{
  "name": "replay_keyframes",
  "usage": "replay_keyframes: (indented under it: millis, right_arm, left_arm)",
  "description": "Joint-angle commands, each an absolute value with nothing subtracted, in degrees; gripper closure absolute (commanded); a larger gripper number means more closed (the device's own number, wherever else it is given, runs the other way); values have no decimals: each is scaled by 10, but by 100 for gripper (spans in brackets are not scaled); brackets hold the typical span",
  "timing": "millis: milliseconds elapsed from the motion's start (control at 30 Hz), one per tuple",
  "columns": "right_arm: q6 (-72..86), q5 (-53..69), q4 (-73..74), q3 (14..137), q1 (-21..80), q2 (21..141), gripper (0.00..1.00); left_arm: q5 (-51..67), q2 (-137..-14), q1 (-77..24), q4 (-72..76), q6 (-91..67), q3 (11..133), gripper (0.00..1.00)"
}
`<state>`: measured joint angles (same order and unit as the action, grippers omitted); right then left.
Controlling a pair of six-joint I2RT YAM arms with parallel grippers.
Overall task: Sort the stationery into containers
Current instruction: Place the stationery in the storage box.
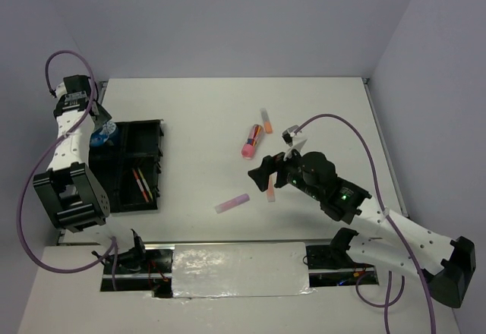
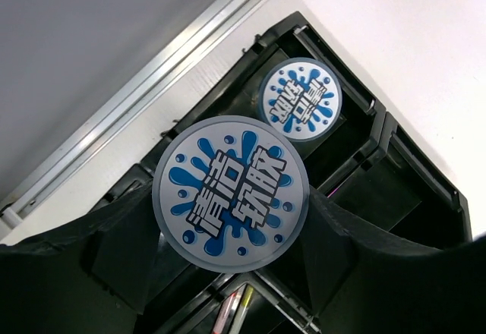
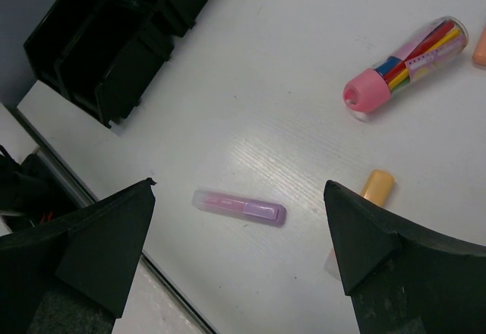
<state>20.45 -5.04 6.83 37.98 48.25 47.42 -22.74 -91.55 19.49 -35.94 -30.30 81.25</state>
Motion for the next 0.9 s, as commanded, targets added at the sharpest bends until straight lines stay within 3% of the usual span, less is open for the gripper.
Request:
replay_keyframes:
  millis: [0,567,633,700,867]
  right_arm:
    - [195,-35,34,373,479,457,0]
    - [189,-11,27,366,458,469,0]
    - [190,-9,27,366,458,469,0]
    - [189,-7,28,365,457,467,0]
    - [188,-9,29,365,456,463,0]
  left_arm:
    - [-214,-925,199,-313,-315,825,100]
    - [-237,-968,178,-291,-358,810,100]
    - [-237,-959,176,-279,-360,800,95]
    - [-229,-954,177,-258,-353,790,100]
    - [-241,-966,176,-279,-353,801,100]
